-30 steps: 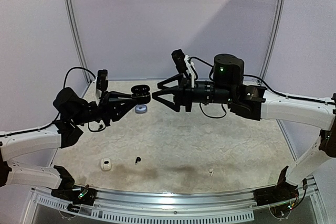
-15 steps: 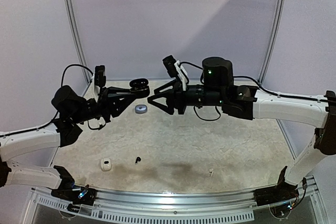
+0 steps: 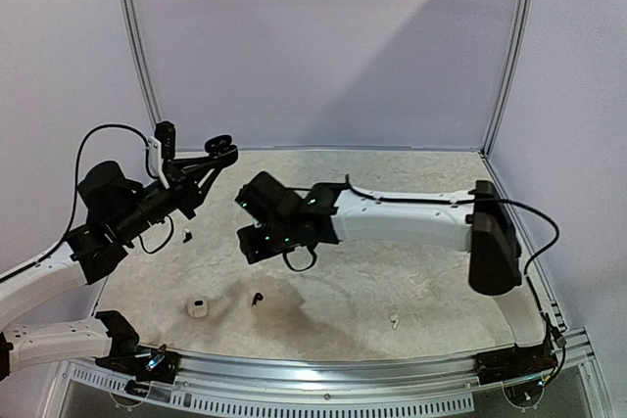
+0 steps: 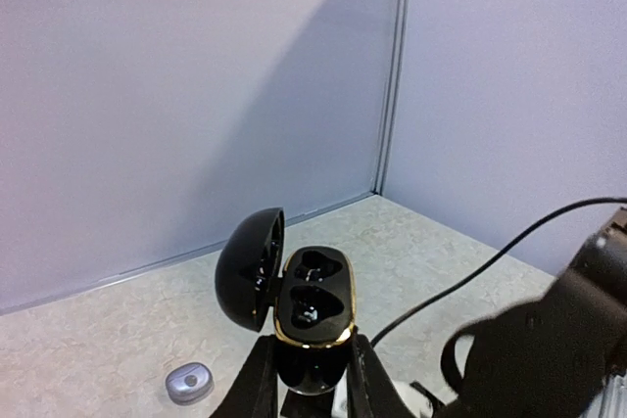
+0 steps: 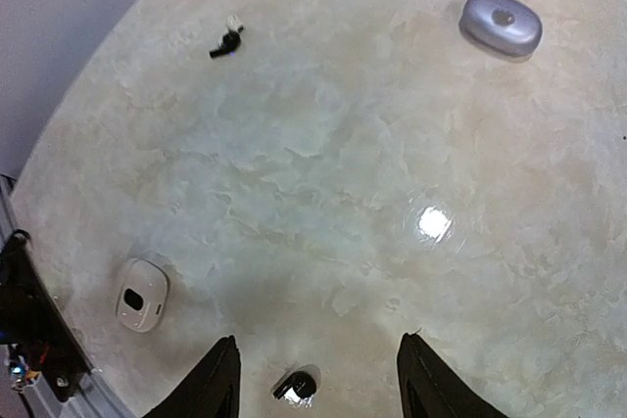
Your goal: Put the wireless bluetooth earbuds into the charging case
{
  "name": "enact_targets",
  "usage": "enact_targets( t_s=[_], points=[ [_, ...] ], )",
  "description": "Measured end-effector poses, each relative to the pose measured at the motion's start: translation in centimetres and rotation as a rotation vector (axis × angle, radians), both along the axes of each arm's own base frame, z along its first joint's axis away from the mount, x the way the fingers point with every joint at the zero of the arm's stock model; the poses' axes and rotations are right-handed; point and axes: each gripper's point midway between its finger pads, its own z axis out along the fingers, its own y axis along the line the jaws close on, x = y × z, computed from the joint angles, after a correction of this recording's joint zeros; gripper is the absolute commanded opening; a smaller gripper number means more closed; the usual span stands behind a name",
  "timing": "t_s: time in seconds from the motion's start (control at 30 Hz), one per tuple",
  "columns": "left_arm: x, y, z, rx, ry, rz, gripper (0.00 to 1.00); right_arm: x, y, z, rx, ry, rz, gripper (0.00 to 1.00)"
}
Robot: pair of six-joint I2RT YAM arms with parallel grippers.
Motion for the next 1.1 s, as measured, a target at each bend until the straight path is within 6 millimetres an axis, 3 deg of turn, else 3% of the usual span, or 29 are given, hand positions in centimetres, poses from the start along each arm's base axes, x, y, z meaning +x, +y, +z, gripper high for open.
enact_targets(
  t_s=[0.2,0.3,0.43,0.6,0.93,1.1],
  points=[
    [0.2,0.5,-0.8,0.021,0.015,0.029,0.0,-2.6,2.9,-5.2,-0.145,0.012,0.043,0.64],
    [0.2,0.5,-1.5,0.029,0.026,0.028,0.0,-3.9,2.4,-8.4,-0.227,0.04,0.06,0.65],
    [0.1,0.4,-1.7,0.03,0.029,0.021,0.0,-4.5,1.3,-11.2,-0.303,0.071,0.058,0.66],
    [0.0,0.2,-1.9,0.031,0.035,0.008,0.0,-4.6,1.1,-11.7,-0.325,0.068,0.067,0.52],
    [-0.2,0.0,-1.9,0.03,0.037,-0.006,0.0,-5.4,0.1,-11.9,-0.393,0.037,0.073,0.52],
    [-0.3,-0.1,-1.9,0.03,0.038,-0.013,0.0,-6.3,-1.9,-11.8,-0.466,0.015,0.096,0.53]
  ],
)
